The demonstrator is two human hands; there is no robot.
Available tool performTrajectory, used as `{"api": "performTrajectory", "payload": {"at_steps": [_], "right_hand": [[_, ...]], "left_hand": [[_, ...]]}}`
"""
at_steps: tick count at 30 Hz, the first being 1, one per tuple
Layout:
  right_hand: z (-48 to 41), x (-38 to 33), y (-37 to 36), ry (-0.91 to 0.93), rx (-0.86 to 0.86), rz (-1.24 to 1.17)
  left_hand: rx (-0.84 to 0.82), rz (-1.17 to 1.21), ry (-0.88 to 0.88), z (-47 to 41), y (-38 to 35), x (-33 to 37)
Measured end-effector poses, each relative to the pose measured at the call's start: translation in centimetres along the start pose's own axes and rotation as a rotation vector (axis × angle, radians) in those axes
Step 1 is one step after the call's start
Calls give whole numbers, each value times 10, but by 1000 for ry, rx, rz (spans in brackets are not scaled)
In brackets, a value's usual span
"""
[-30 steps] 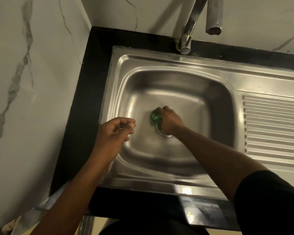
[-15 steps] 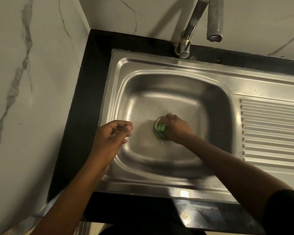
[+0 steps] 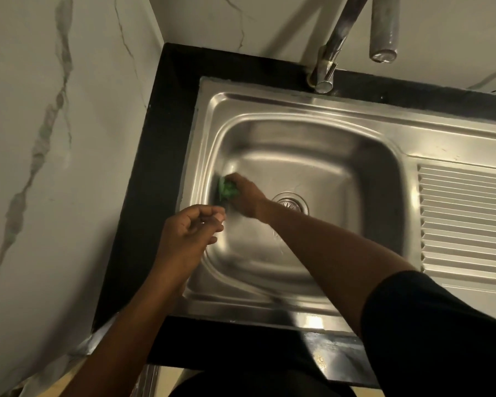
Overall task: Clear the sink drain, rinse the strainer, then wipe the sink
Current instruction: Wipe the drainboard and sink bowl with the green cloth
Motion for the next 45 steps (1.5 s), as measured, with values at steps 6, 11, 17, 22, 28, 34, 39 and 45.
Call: {"api": "performTrajectory", "payload": {"at_steps": [6, 11, 17, 22, 28, 34, 39, 45], "right_hand": [[59, 27, -36, 228, -238, 376], [91, 53, -28, 379, -364, 519], [122, 98, 8, 259, -411, 617], [140, 125, 37, -19, -475, 630], [150, 116, 78, -140, -173, 208], [190, 87, 116, -177, -46, -1060], [230, 79, 132, -157, -145, -1563], [292, 84, 135, -61, -190, -1732]], "left_hand": [[-50, -31, -16, 0, -12, 2], [-67, -56, -41, 3, -14, 14], [-83, -78, -52, 9, -14, 23], [-130, -97, -71, 12, -23, 28], [-190, -117, -88, 12, -38, 35], [-249, -118, -106, 15, -57, 42], [-299, -124, -126, 23, -79, 52], [-408, -130, -141, 51, -123, 62]]}}
Point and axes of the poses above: each hand's wrist, its own z-axis away from the middle knuckle, its own y-axis out of the back of the hand, x = y × z, the point moved 1 cm from there along -z, towards the middle knuckle, and after that the axes turned 9 degrees about -y, right-handed, at the moved point
